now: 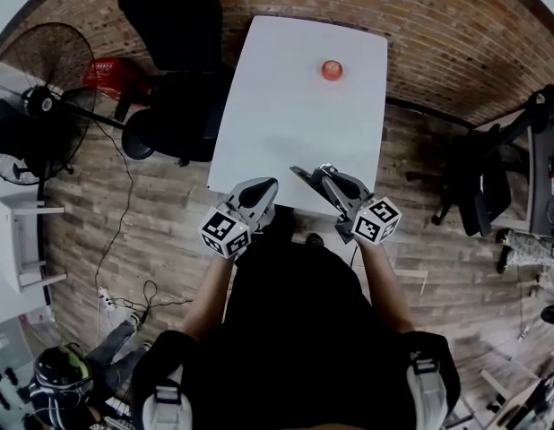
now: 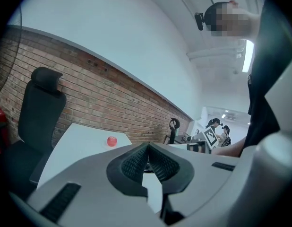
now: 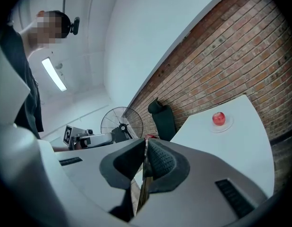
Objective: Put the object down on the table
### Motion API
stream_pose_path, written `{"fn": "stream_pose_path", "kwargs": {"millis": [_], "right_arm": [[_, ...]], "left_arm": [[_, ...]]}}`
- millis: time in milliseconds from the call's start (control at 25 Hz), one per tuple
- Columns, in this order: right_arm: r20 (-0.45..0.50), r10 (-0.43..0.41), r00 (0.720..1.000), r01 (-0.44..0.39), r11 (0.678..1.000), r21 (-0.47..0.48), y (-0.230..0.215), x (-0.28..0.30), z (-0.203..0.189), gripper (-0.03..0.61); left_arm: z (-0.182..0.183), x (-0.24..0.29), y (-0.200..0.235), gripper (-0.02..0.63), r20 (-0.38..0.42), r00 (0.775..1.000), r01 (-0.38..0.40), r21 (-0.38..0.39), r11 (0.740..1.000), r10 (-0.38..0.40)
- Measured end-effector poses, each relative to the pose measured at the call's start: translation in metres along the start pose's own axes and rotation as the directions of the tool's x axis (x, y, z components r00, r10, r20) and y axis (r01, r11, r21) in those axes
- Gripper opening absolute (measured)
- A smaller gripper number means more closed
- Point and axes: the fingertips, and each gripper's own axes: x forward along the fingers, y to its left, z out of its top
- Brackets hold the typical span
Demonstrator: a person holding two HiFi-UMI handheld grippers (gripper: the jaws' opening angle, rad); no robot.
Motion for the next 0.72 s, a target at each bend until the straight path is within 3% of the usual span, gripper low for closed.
{"fn": "stream_pose_path", "kwargs": {"millis": [720], "right_arm": [[-0.058,-0.073,0.996,0.077,0.995,0.065,-0.070,0.048,-0.017,0.018]], "left_arm": [[-0.001,0.040,0.056,0.021,-0.040,0.998,0.043,-0.048,0.998,-0.045]]}}
